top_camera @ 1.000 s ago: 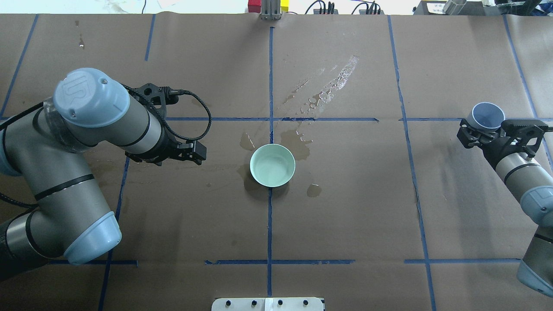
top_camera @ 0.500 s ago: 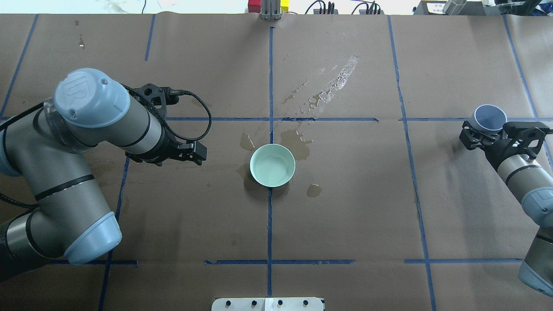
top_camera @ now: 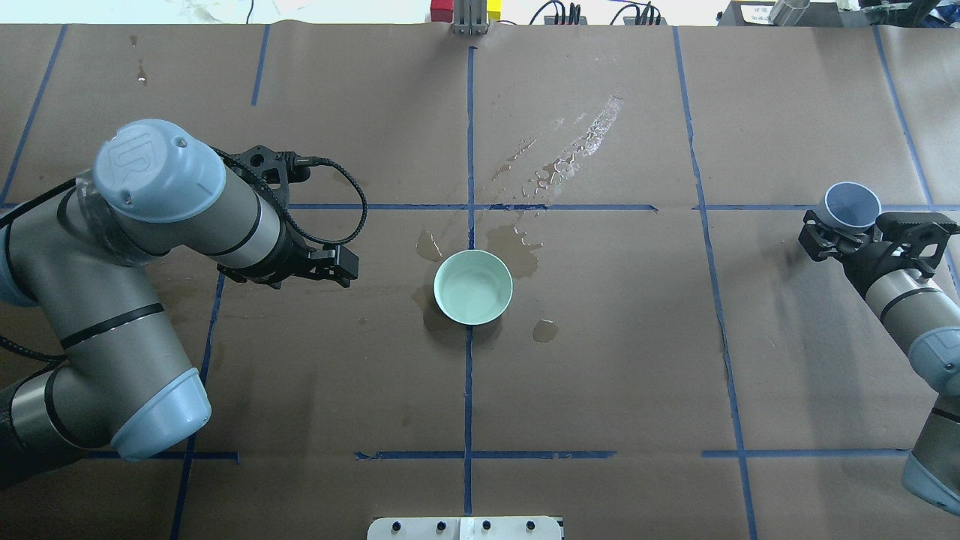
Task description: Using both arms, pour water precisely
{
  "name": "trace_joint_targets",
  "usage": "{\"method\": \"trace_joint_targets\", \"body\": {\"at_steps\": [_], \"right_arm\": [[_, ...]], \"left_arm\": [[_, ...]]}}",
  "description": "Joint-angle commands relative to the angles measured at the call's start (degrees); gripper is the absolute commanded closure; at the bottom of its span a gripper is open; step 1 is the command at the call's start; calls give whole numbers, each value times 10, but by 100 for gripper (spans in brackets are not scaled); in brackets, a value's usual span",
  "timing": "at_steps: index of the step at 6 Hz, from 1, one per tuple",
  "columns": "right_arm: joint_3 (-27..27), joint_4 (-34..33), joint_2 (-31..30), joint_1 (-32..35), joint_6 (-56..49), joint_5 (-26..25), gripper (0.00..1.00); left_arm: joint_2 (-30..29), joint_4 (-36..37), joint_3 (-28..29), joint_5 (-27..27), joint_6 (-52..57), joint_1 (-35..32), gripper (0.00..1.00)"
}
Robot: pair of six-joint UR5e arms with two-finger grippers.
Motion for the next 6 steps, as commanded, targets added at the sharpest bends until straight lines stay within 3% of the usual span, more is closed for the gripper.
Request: {"method": "trace_joint_targets", "body": {"at_steps": [1, 6], "right_arm": [[1, 0, 0, 0, 2, -2, 0], [1, 30, -17, -3, 25, -12, 0]], "left_arm": [[0, 0, 1, 0, 0, 0, 0], [1, 0, 0, 0, 0, -1, 0]]}}
